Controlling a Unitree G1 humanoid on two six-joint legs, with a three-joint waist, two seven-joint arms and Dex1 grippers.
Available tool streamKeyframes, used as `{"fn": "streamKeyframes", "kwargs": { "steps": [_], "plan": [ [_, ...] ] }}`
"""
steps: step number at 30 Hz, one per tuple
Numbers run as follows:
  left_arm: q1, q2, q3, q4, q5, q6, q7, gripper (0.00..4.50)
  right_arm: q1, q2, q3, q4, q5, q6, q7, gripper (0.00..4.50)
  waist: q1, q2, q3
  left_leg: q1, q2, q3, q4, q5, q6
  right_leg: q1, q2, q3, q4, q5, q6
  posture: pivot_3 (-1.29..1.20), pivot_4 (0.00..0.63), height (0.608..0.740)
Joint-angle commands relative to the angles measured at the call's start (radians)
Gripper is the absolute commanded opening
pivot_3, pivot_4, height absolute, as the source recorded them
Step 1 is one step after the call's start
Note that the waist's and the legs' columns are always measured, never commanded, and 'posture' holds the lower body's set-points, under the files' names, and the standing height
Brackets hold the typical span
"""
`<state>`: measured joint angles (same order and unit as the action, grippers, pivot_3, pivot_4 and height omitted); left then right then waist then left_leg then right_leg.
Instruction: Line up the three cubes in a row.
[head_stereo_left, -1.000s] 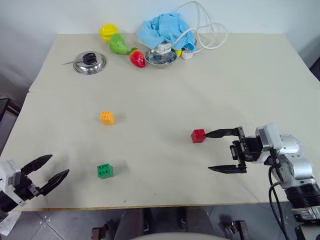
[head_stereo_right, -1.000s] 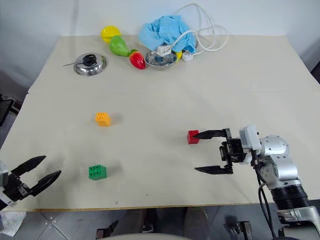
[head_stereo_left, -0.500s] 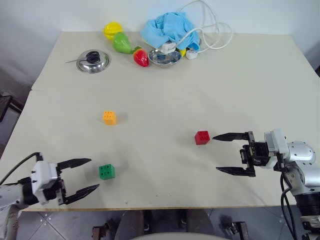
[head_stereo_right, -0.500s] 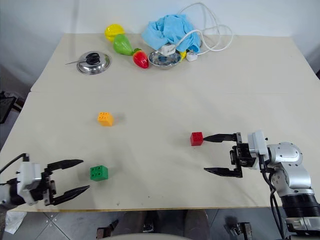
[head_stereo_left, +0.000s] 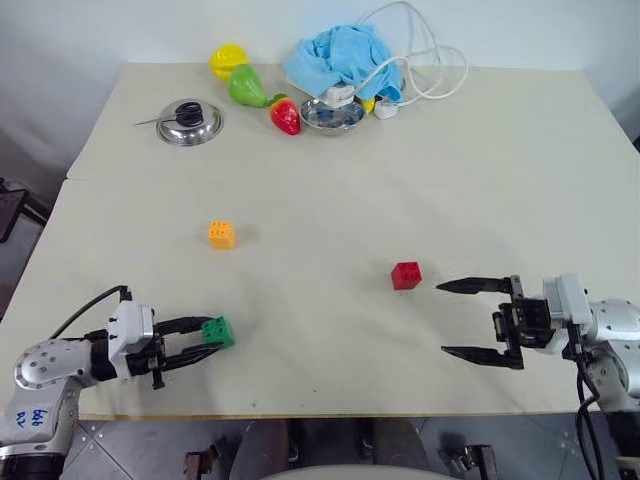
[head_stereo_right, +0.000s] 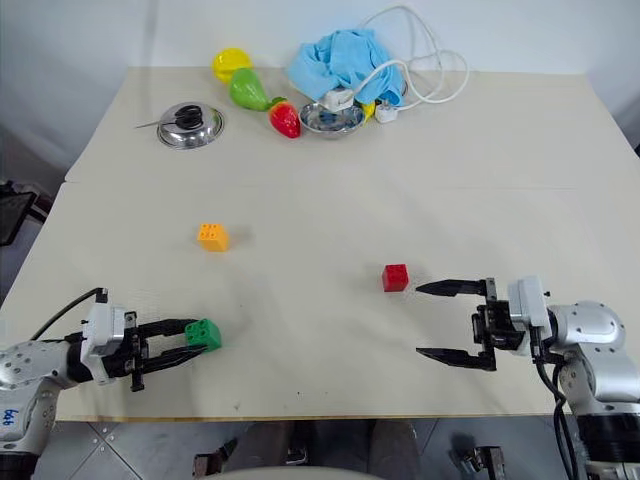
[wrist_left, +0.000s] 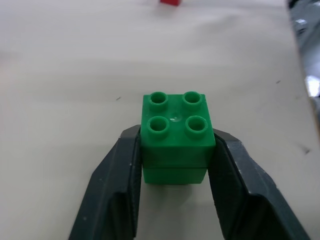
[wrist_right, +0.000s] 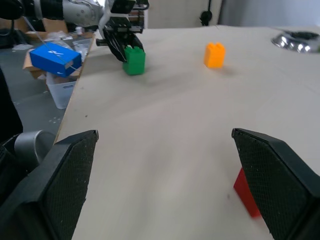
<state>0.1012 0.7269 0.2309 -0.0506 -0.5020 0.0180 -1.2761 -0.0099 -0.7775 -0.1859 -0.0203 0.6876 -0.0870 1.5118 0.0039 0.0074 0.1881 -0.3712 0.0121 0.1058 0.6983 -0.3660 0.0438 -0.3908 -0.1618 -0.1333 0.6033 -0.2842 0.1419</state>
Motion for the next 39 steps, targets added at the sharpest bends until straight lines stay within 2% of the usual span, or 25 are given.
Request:
{"fn": "streamKeyframes", "kwargs": {
  "steps": [1, 5, 8, 10, 12, 14, 18, 27, 31, 35, 39],
  "plan": [
    [-0.114, 0.021, -0.025, -0.069, -0.055, 0.1, 0.023, 1.5, 0.04, -0.012, -0.075, -0.039, 0.002, -0.007, -0.024, 4.5, 0.001, 0.0, 0.0, 0.0, 0.0, 0.0, 0.0, 0.0, 0.0, 0.0, 0.0, 0.0, 0.0, 0.0, 0.0, 0.0, 0.15, 0.74],
    [-0.411, 0.011, -0.135, -0.079, -0.061, 0.271, 0.05, 1.5, 0.108, -0.001, -0.146, -0.051, -0.005, -0.015, -0.067, 4.5, 0.022, -0.001, 0.0, 0.0, -0.001, 0.0, 0.002, 0.002, 0.001, 0.0, 0.0, 0.001, 0.002, 0.001, 0.001, 0.0, 0.15, 0.74],
    [-0.647, -0.06, -0.295, -0.013, 0.019, 0.332, 0.035, 1.5, 0.155, 0.022, -0.2, -0.064, 0.001, -0.012, -0.117, 4.5, 0.024, 0.0, -0.001, 0.0, -0.003, 0.0, 0.002, 0.003, 0.002, 0.001, 0.0, 0.002, 0.003, 0.001, 0.002, 0.0, 0.15, 0.74],
    [-0.744, -0.112, -0.389, 0.053, 0.086, 0.322, 0.02, 1.5, 0.175, 0.045, -0.227, -0.078, 0.014, -0.002, -0.157, 4.5, 0.023, 0.0, -0.001, 0.0, -0.007, 0.0, 0.002, 0.003, 0.002, 0.001, 0.0, 0.002, 0.002, 0.001, 0.002, 0.0, 0.15, 0.74],
    [-0.828, -0.213, -0.48, 0.177, 0.164, 0.294, 0.043, 1.5, 0.203, 0.077, -0.246, -0.103, 0.021, 0.001, -0.195, 4.5, 0.023, 0.0, -0.001, 0.0, -0.01, 0.0, 0.001, 0.003, 0.002, 0.001, 0.001, 0.002, 0.002, 0.001, 0.002, 0.0, 0.15, 0.74],
    [-0.871, -0.266, -0.544, 0.283, 0.243, 0.247, 0.05, 1.5, 0.225, 0.102, -0.247, -0.131, 0.015, -0.003, -0.217, 4.5, 0.018, 0.0, -0.001, 0.0, -0.011, 0.0, 0.001, 0.003, 0.002, 0.001, 0.001, 0.002, 0.0, 0.001, 0.003, 0.0, 0.15, 0.74],
    [-0.902, -0.327, -0.579, 0.423, 0.337, 0.16, 0.1, 1.5, 0.255, 0.141, -0.235, -0.187, 0.006, -0.01, -0.263, 4.5, 0.011, -0.001, 0.0, 0.0, -0.008, 0.001, 0.0, 0.003, 0.001, 0.0, 0.003, 0.003, -0.001, 0.001, 0.004, 0.0, 0.15, 0.74],
    [-0.902, -0.385, -0.57, 0.489, 0.384, 0.109, 0.13, 1.5, 0.269, 0.185, -0.215, -0.23, -0.007, -0.023, -0.299, 4.5, 0.024, -0.001, 0.0, -0.001, -0.002, 0.001, 0.002, 0.004, 0.001, 0.001, 0.004, 0.005, -0.001, 0.002, 0.004, 0.0, 0.15, 0.74],
    [-0.919, -0.377, -0.588, 0.528, 0.427, 0.071, 0.121, 1.5, 0.267, 0.186, -0.21, -0.222, -0.009, -0.023, -0.283, 4.5, 0.025, -0.001, 0.0, -0.001, -0.002, 0.0, 0.003, 0.004, 0.002, 0.001, 0.004, 0.005, -0.001, 0.002, 0.005, 0.0, 0.15, 0.74],
    [-0.91, -0.37, -0.509, 0.492, 0.354, 0.053, 0.102, 2.81, 0.251, 0.185, -0.2, -0.207, -0.01, -0.017, -0.271, 4.5, 0.021, -0.001, 0.0, 0.0, -0.002, 0.001, 0.003, 0.004, 0.002, 0.001, 0.004, 0.005, 0.0, 0.002, 0.005, 0.0, 0.15, 0.74],
    [-0.844, -0.3, -0.402, 0.39, 0.229, 0.017, -0.02, 4.06, 0.204, 0.19, -0.168, -0.208, 0.004, 0.002, -0.274, 4.5, 0.009, -0.001, 0.0, -0.001, 0.0, 0.002, 0.002, 0.004, 0.002, -0.001, 0.005, 0.006, 0.0, 0.002, 0.005, 0.0, 0.15, 0.74]
  ]
}}
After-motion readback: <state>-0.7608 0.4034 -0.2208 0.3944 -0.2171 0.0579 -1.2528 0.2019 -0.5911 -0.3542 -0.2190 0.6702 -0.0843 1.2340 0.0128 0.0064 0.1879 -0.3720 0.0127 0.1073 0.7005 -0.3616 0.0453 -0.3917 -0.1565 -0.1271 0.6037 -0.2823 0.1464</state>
